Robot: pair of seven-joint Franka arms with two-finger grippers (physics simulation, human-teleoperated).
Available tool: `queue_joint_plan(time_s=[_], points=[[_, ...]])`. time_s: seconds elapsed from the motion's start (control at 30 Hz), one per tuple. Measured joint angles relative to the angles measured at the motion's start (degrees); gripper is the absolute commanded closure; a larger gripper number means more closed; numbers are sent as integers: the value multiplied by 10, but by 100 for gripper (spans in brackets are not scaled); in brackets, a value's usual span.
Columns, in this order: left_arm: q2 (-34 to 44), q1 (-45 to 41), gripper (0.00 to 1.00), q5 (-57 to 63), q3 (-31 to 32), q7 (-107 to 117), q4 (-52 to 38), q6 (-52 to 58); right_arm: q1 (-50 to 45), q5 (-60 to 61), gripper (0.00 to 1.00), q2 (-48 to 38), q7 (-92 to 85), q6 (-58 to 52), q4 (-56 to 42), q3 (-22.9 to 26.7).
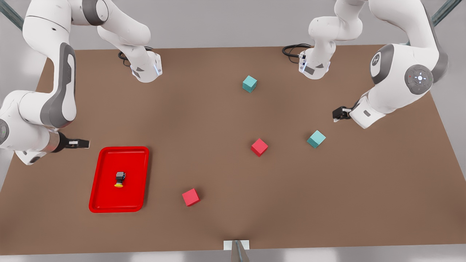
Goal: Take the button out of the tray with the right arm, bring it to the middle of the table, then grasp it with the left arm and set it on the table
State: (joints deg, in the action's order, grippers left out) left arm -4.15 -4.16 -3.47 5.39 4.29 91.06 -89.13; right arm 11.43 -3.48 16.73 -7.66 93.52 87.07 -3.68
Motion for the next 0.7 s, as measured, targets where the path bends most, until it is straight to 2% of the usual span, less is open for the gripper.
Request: queue_joint_plan(time_s=[0.07,0.3,0.53,0.7], points=[[-5,-5,0,-1,1,4,-6,-9,-1,0,0,3,-7,14,3,-3],[-105,20,0,24,2,17,-84,-28,10,-2,0,88,-28,82,31,-12],[-116,25,0,38,1,25,-86,-31,64,-11,0,147,-59,178,96,-100],[-137,6,0,42,4,29,-101,-40,67,-12,0,166,-70,274,129,-124]])
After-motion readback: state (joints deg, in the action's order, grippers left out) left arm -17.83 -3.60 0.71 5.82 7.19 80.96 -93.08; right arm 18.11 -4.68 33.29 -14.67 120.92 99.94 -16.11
